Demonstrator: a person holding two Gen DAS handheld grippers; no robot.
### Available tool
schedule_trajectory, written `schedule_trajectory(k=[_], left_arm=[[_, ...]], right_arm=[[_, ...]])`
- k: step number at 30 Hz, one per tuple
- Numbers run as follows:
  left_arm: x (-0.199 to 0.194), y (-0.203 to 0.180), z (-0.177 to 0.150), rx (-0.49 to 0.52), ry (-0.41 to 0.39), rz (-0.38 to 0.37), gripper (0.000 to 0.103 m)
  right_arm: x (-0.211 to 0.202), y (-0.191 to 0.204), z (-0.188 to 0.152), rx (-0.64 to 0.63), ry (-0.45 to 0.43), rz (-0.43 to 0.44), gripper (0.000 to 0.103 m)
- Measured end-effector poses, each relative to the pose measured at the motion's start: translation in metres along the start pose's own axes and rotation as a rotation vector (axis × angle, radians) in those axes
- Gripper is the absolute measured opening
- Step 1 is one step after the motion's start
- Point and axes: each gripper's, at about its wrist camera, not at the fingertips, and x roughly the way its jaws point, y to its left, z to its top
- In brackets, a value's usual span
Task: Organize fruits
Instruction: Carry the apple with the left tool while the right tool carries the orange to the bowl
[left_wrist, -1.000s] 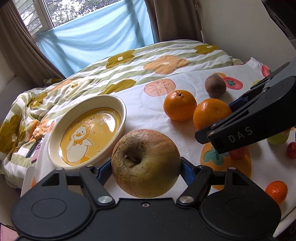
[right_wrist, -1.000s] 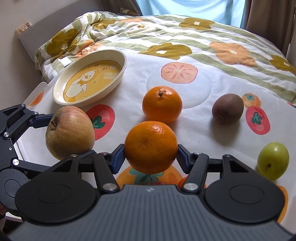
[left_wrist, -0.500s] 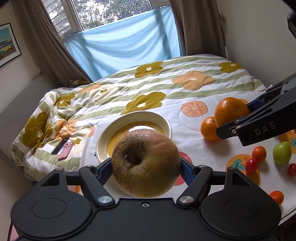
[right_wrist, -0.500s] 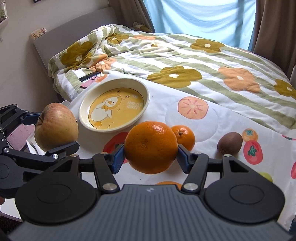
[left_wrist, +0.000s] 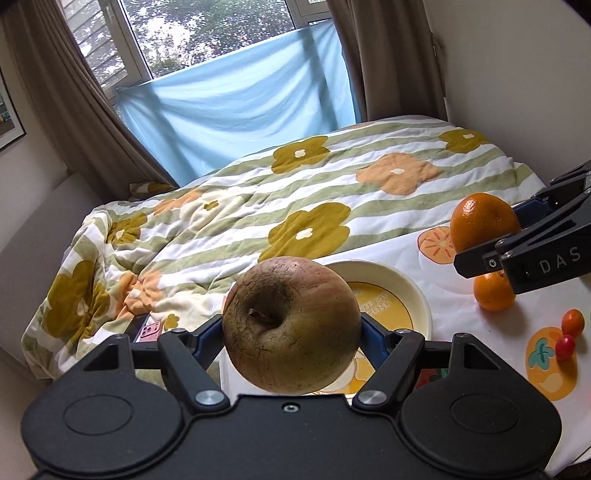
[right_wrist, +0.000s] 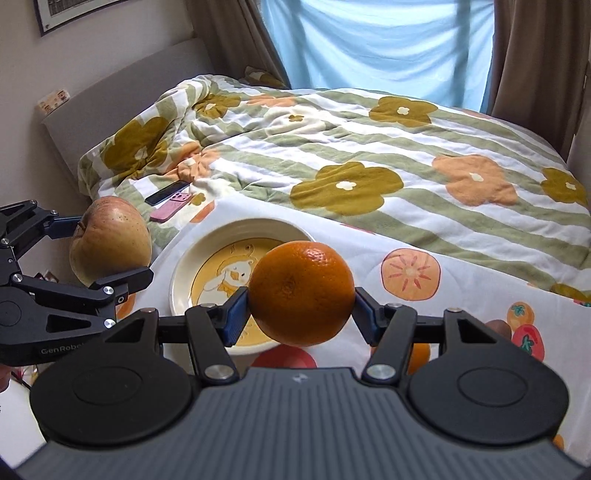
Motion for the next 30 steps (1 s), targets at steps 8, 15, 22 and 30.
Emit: schedule_trajectory(k=[8, 15, 22, 30], left_arm=[[0.066, 0.02, 0.016, 0.099, 0.005, -0.108, 0.079], [0.124, 0.025, 0.014, 0.182, 0.046, -0.2, 0.079], [0.161, 0.007, 0.004, 0.283, 0.055, -0.23, 0.079], [0.177, -0.008, 0.001, 0.354, 0.058, -0.271, 0.079]], right_arm=[[0.05, 0.01, 0.025, 0.093, 0.003, -0.099, 0.074], [0.091, 0.01, 0.037, 0.114, 0.023, -0.172, 0.074], [0.12, 0.01, 0.04, 0.15, 0.059, -0.223, 0.074], [0.134, 0.007, 0.039, 0.17, 0.092, -0.246, 0.074]])
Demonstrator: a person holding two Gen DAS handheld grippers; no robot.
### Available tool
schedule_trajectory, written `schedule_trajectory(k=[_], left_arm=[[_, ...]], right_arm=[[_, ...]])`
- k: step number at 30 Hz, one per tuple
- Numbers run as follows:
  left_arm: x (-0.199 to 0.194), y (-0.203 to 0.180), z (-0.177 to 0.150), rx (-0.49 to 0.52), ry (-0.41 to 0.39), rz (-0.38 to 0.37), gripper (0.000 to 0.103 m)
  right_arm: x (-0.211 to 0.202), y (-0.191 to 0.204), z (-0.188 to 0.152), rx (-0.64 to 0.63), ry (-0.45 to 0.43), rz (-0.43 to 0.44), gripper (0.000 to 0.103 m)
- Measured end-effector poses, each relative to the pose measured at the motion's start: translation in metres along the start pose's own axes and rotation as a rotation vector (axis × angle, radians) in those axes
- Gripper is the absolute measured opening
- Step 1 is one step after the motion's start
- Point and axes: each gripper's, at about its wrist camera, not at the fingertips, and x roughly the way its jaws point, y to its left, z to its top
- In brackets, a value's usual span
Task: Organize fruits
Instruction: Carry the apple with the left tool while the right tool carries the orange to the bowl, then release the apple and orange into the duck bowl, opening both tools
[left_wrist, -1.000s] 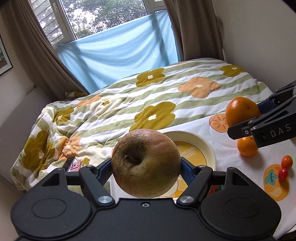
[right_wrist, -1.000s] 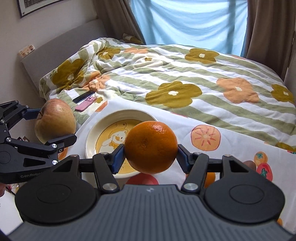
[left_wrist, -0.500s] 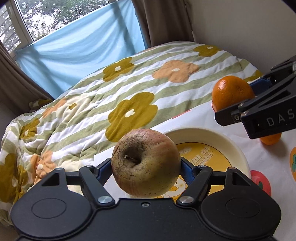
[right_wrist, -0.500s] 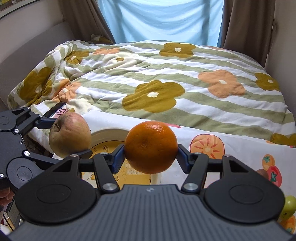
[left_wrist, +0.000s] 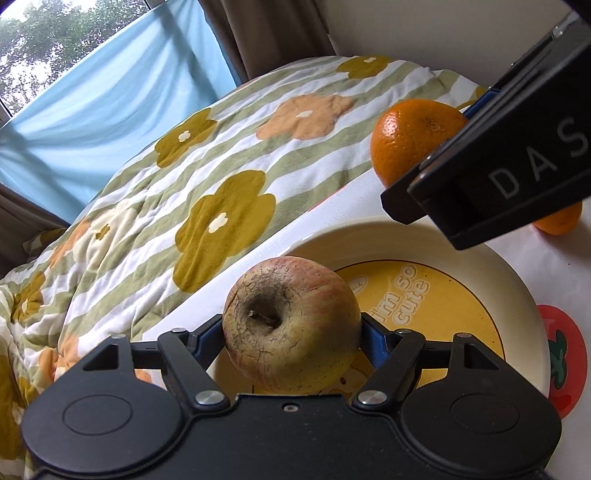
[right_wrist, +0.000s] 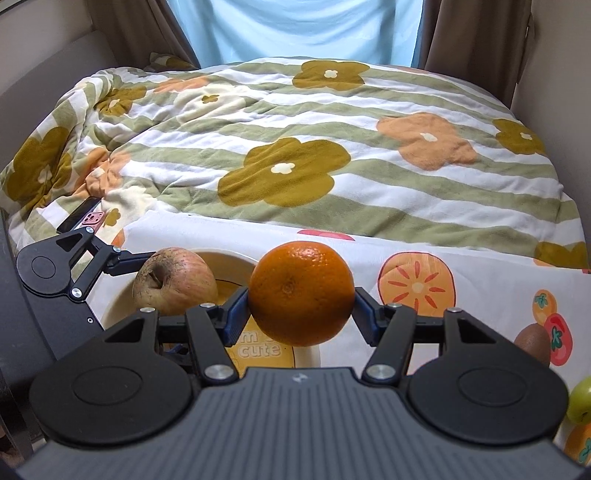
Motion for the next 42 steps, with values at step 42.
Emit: schedule_trajectory(k=[42], left_arm=[[-0.049, -0.001, -0.029, -0.078, 0.022, 0.037, 0.096]], right_arm=[[0.037, 0.053, -0.042, -0.495, 0.003, 0.058, 0.077]])
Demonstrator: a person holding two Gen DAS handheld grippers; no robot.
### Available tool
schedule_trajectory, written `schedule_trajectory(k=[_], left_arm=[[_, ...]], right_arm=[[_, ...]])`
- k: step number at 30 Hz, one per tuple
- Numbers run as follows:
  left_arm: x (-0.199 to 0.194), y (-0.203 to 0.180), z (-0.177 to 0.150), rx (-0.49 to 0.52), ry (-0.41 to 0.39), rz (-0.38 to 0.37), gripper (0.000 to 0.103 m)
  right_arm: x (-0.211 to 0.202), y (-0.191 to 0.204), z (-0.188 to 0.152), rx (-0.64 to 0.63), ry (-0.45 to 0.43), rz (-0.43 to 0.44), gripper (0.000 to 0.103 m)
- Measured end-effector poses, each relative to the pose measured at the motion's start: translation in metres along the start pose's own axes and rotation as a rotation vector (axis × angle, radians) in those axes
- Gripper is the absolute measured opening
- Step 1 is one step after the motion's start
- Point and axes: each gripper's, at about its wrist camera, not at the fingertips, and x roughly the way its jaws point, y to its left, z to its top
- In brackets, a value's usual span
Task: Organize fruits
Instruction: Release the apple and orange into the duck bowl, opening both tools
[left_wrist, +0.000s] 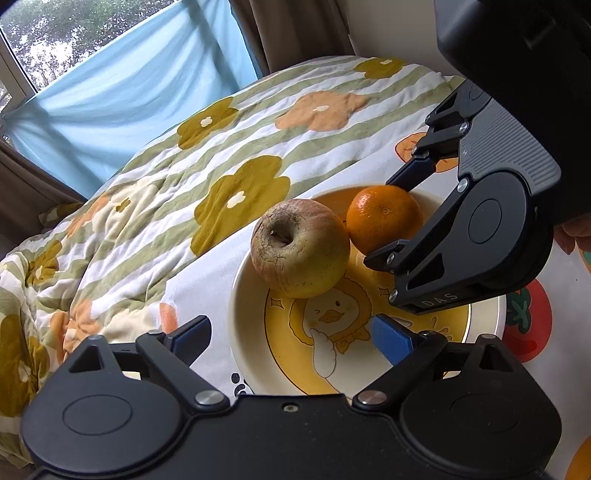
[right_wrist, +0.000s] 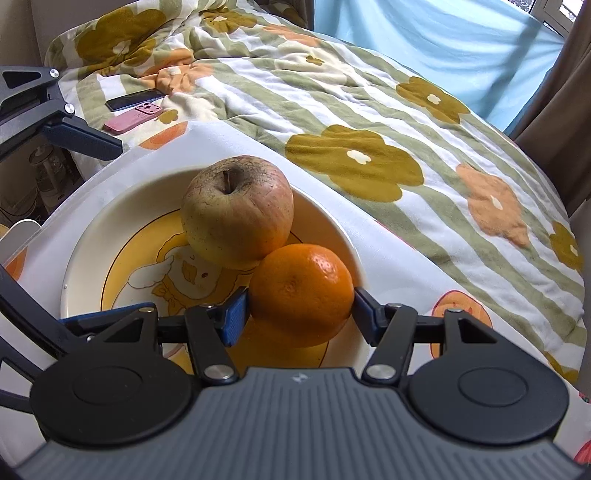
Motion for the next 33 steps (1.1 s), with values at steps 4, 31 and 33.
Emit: schedule_trajectory(k=[4, 31, 33], left_arm=[[-0.001, 0.001, -0.004, -0.007, 0.011, 0.003, 0.096], [-0.08, -0.014, -0.014, -0.174, -0.077, 0.052, 0.096], [-0.094, -0.02, -0.015, -0.215, -0.094, 0.058, 0.096]], right_arm=[[-0.005, 0.009, 0.001, -0.064, -0.034, -0.065, 0.103], [-0.116, 0.0, -0.023, 0.112, -0.176, -0.085, 0.103], [-0.132, -0.002, -0.033, 0.131, -0.192, -0.087, 0.103]])
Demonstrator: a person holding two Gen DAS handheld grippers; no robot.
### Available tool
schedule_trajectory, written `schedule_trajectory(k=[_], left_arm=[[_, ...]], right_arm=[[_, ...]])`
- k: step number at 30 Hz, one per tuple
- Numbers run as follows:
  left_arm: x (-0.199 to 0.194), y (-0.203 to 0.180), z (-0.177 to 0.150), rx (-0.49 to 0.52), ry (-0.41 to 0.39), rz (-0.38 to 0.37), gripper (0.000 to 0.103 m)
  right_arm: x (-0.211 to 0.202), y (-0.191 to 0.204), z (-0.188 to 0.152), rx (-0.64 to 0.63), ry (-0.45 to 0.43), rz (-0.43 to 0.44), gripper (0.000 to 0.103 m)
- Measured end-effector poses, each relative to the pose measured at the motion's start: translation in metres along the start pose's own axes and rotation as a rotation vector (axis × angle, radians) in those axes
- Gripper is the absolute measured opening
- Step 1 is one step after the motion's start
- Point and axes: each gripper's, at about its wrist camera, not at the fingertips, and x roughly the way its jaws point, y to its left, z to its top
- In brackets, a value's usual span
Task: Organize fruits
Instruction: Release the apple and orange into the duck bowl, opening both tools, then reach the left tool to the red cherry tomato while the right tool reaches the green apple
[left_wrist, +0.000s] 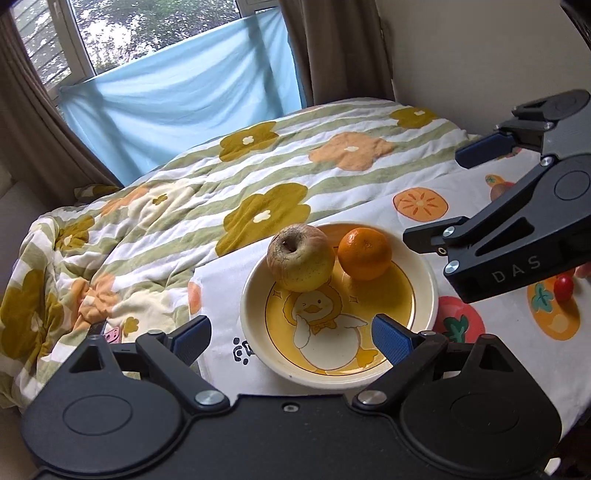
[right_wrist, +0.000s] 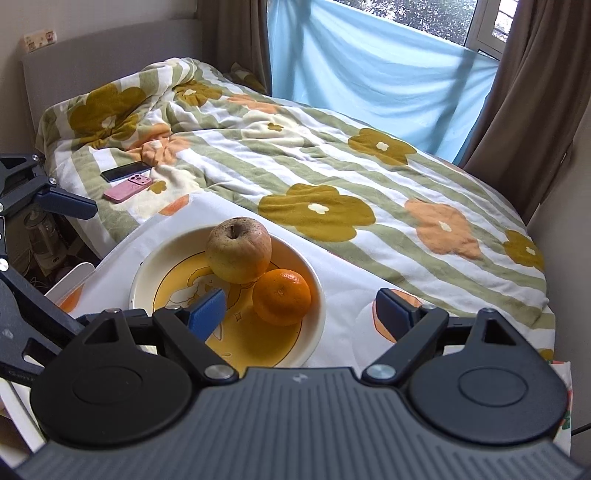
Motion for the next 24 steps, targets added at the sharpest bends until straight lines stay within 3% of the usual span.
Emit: schedule_trajectory(k=[9, 12, 17, 24], left_arm=[[-0.056, -0.044, -0.001, -0.083, -0.048, 0.057, 0.096], [-0.069, -0.06, -0.001, -0.145, -0.063, 0.033, 0.097], [-0.081, -0.096, -0.002, -0.165, -0.073, 0.047, 0.097], [-0.08, -0.15, -0.008, -0.188, -0.081, 0.009, 0.097]], right_arm=[[-0.067, -0.037, -0.035, 0.099, -0.041, -0.009, 0.103], [-0.092, -0.052, -0.051, 0.111, -0.039, 0.001, 0.103], [-0.122, -0.081, -0.08, 0.152, -0.035, -0.027, 0.103], [-0.136, -0.125, -0.128, 0.231, -0.005, -0.064, 0.103]])
